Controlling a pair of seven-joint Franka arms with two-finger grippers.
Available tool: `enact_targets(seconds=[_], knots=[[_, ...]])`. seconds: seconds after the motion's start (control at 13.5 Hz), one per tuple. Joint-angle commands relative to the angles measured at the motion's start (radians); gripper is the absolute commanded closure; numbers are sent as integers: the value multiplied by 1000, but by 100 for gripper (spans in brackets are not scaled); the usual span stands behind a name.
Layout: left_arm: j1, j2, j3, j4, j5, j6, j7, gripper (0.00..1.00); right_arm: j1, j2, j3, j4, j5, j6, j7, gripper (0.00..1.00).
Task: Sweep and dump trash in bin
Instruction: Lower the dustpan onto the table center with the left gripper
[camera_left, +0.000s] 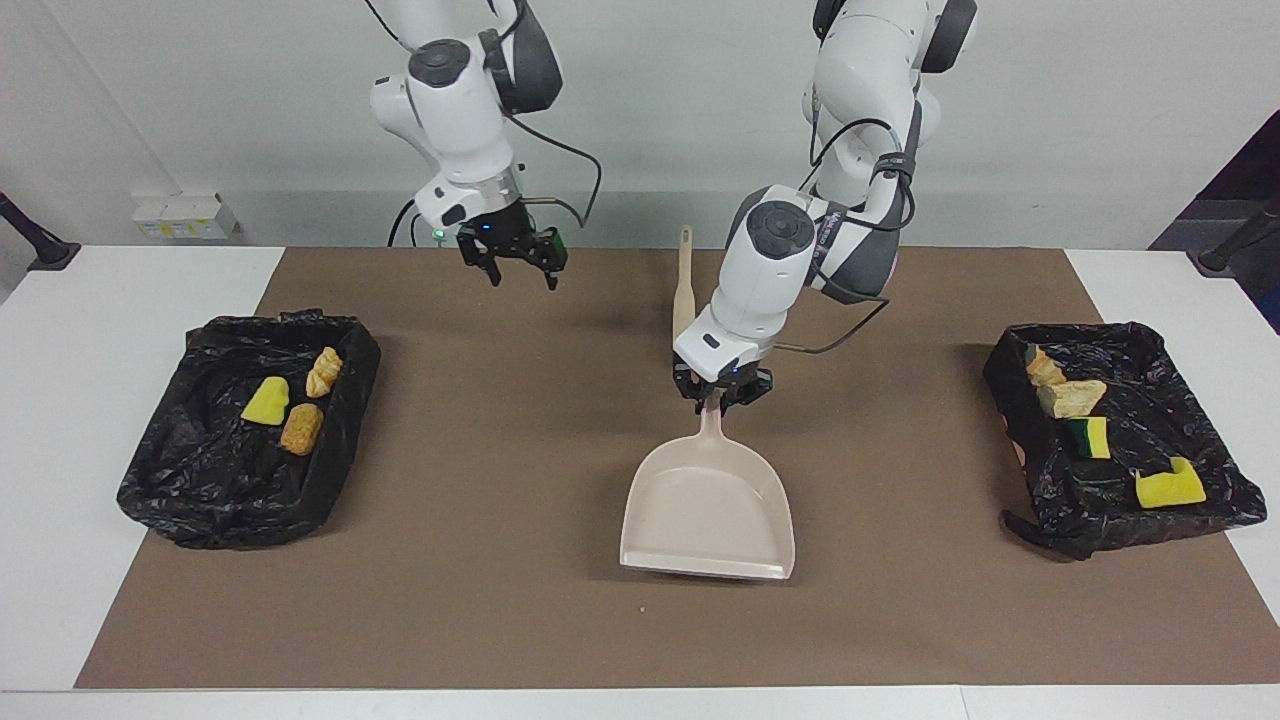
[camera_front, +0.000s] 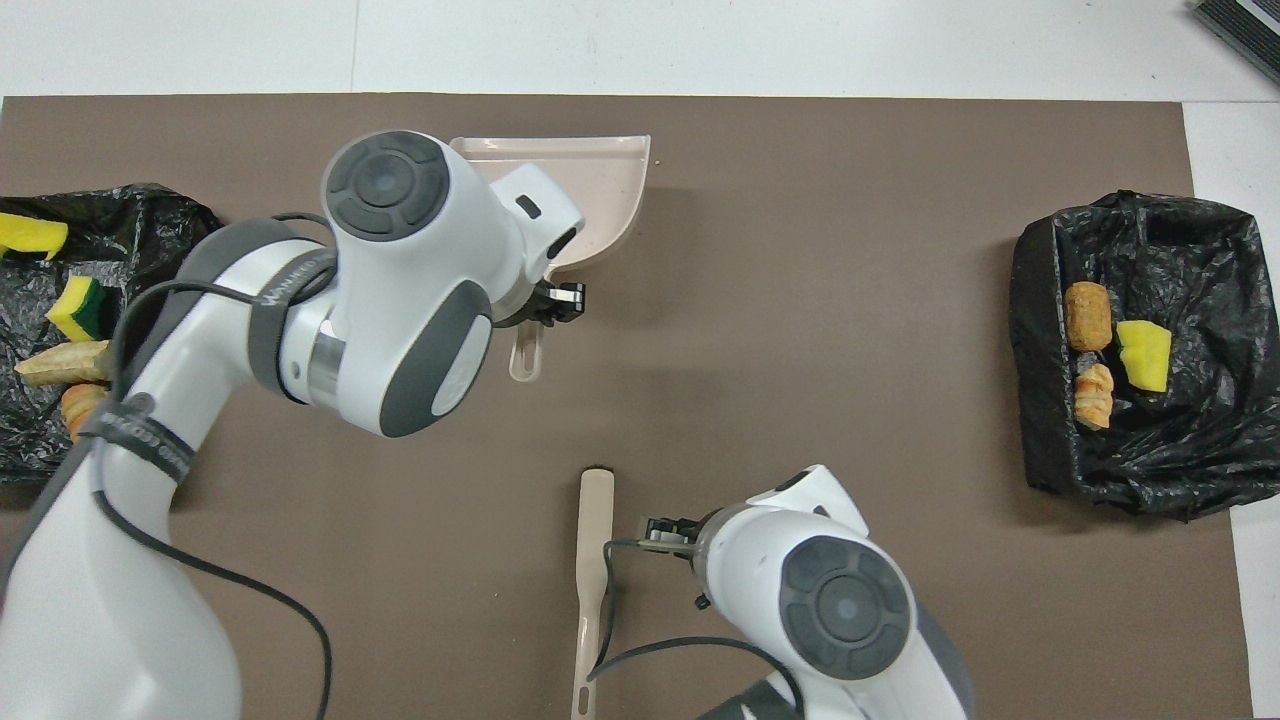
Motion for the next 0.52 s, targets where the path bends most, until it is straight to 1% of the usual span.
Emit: enact_targets(seconds=[0.0, 0.07, 0.22, 0.3, 0.37, 0.44], knots=[[-72, 94, 26, 30, 45, 59, -91, 100, -21, 43, -79, 142, 2, -95, -58, 0], [-74, 101, 26, 59, 60, 41, -99, 100, -38, 88, -89, 226, -18, -146, -58, 0], [-74, 99, 26, 56, 62, 36, -105, 100, -41, 186, -109, 412, -170, -214, -59, 0], [-76, 101, 26, 56, 62, 39, -114, 100, -41, 233, -121, 501, -217, -250, -61, 0], [-76, 102, 28, 55, 62, 45, -120, 100, -41, 278, -139, 578, -225, -292, -67, 0], [-74, 102, 30, 53, 67, 51, -136, 82, -41, 319, -144, 653, -229, -333, -67, 0]])
